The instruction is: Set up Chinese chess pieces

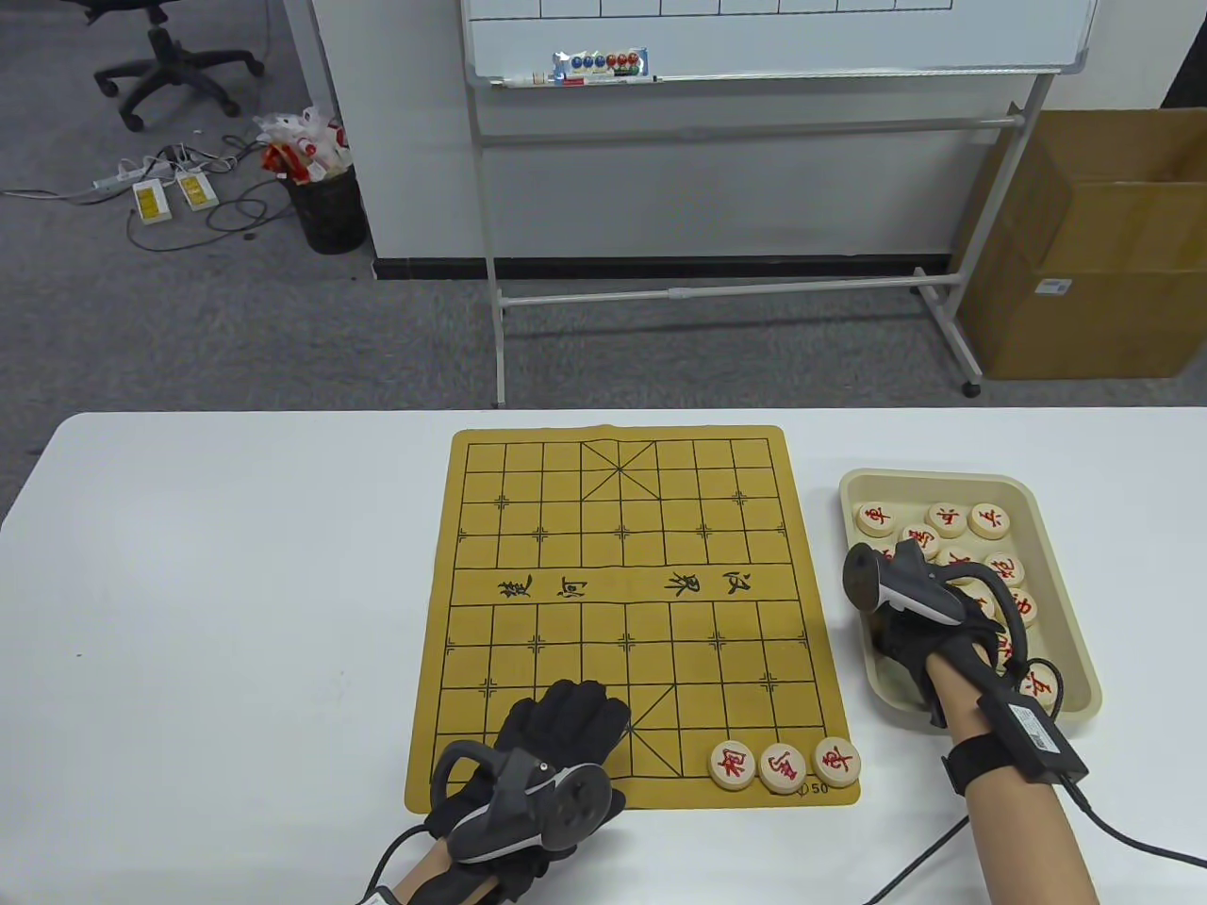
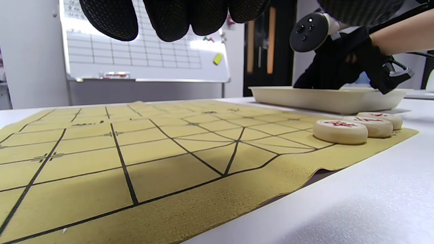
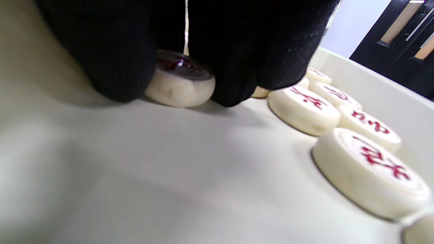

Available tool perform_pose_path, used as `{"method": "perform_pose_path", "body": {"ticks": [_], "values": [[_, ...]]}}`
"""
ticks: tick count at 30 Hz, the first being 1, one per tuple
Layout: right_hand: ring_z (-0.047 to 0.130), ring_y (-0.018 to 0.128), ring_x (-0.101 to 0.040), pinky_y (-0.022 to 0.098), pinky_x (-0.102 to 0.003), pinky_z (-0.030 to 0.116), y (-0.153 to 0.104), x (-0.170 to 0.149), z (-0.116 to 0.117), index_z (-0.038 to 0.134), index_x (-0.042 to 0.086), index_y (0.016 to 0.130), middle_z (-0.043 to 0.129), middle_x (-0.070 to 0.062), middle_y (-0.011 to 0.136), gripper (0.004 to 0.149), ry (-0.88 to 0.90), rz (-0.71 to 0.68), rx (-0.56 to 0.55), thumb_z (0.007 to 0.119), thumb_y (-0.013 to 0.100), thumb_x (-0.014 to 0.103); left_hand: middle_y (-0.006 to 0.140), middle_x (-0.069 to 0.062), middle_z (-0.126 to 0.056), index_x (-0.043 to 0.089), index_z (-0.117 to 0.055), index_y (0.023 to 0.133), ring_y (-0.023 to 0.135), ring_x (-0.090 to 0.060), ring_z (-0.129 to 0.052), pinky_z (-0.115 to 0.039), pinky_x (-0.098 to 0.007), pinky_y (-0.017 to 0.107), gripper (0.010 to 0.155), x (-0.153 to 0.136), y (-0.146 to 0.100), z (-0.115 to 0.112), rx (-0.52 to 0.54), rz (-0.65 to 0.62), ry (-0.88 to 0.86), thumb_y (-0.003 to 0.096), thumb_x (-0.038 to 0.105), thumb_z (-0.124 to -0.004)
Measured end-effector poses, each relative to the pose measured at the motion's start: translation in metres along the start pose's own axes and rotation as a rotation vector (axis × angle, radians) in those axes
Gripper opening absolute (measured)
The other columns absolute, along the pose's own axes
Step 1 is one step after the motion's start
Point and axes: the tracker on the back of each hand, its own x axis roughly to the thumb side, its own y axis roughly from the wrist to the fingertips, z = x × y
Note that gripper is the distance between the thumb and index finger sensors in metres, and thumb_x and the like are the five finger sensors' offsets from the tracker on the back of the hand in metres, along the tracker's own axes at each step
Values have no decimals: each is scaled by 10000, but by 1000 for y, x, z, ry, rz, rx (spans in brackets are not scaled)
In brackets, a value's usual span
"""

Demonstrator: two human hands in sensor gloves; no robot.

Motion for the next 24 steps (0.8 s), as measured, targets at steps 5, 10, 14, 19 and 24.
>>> {"method": "perform_pose_path", "body": {"ticks": [5,10,14,19,24], "values": [[940,833,-275,650,-467,790,-4,-2,-5,662,258,1015,755,-97,1036,688,22,-7,-6,912,395,418,1177,-70,-441,274,-386,1089,1105,-334,-536,-578,-591,773,838,-1,0,-1,4,3,-3,362,608,-633],[910,852,-277,673,-490,762,-26,-7,-40,641,249,1033,717,-108,1058,707,73,-37,-117,908,399,415,1177,-69,-440,275,-385,1089,1107,-331,-533,-577,-591,773,837,0,1,-1,3,2,-7,363,607,-633],[905,839,-283,681,-505,750,-55,9,-71,641,239,1033,716,-115,1052,712,82,-155,-228,904,399,427,1177,-69,-440,274,-386,1089,1107,-332,-534,-577,-591,773,837,1,1,-2,2,-2,-2,362,608,-633],[931,793,-285,693,-526,744,-86,51,-85,669,216,1022,749,-139,1019,717,28,-325,-310,904,385,447,1177,-67,-441,276,-384,1089,1107,-332,-533,-580,-590,772,837,1,0,-2,13,2,-1,362,608,-633],[963,755,-288,697,-532,742,-92,91,-75,696,192,1013,788,-149,992,710,-6,-444,-281,899,385,455,1177,-69,-442,275,-384,1089,1106,-332,-536,-579,-590,773,837,1,0,-2,17,5,-1,362,608,-633]]}}
